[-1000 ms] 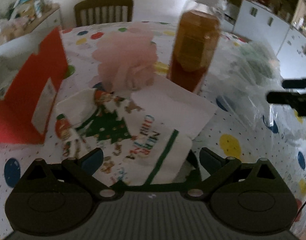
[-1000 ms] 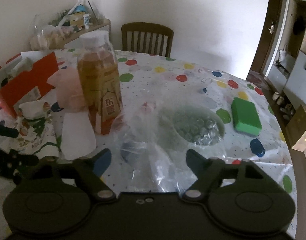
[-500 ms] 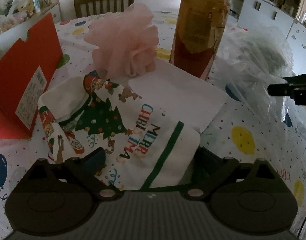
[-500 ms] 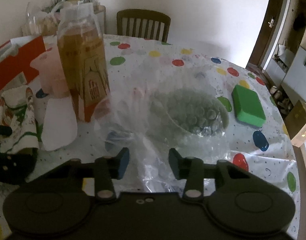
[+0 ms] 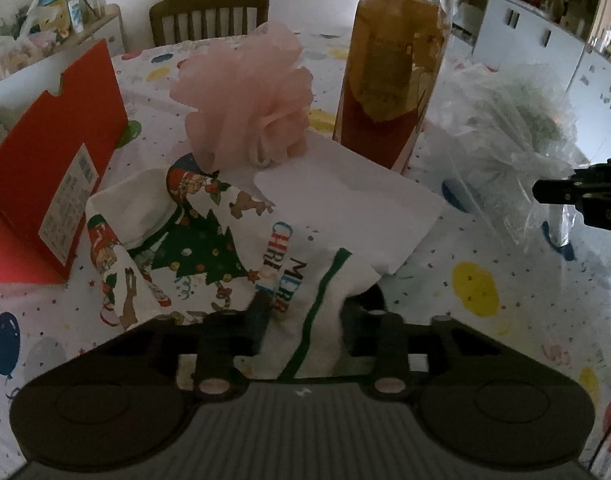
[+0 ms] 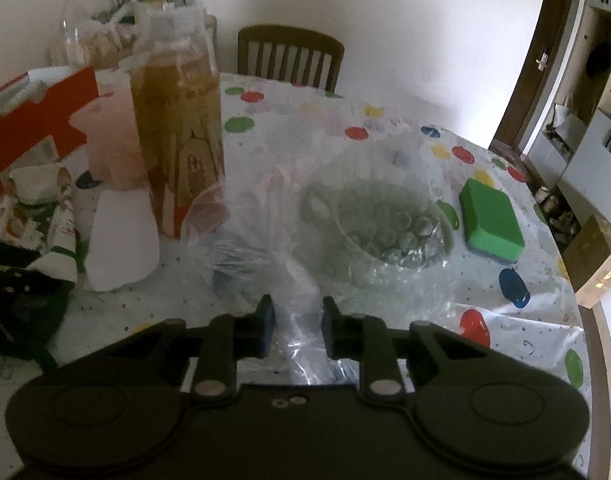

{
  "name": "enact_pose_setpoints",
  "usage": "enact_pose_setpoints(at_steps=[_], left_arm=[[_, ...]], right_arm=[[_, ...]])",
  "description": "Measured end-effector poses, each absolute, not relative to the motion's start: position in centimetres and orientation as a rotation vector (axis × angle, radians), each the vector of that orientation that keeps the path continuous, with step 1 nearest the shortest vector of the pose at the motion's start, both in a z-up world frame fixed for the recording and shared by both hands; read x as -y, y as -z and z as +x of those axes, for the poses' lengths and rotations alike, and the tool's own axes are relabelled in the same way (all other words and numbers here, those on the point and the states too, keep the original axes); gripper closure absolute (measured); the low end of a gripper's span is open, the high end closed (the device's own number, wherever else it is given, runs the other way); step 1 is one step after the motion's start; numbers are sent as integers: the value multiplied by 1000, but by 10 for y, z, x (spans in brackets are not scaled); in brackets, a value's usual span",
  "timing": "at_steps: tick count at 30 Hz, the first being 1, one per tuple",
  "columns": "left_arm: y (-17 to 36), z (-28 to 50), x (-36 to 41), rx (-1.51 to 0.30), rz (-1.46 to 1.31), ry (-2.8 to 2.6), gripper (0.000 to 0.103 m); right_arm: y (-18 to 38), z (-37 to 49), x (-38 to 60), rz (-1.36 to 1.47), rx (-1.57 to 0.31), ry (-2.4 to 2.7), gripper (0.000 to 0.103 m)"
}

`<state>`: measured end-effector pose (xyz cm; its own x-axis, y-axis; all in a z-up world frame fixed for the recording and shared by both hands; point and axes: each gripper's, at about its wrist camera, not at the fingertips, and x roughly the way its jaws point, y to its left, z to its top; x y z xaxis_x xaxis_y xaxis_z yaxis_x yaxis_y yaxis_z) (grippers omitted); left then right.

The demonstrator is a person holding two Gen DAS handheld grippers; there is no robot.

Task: Organize soft objects

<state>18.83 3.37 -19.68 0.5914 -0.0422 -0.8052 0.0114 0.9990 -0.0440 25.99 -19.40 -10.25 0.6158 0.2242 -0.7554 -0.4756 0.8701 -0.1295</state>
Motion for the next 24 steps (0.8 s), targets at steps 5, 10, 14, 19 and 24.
enact_pose_setpoints(at_steps=[5,10,14,19,24], left_arm=[[193,186,-38,-930,-63,47,86],[184,183,-43,-909,-83,46,92],[174,179,-48,-885,-100,44,94],[159,172,-58,-850,-138,34,94],[142,164,-69,-814,-180,28,95]], right_arm=[[86,252,198,-303,-788,-423,81],[70,243,201,-263,-772,-433,81],[54,234,204,-233,-750,-443,81],[35,224,206,-210,-723,-447,81],[21,214,204,-197,-724,-461,80]])
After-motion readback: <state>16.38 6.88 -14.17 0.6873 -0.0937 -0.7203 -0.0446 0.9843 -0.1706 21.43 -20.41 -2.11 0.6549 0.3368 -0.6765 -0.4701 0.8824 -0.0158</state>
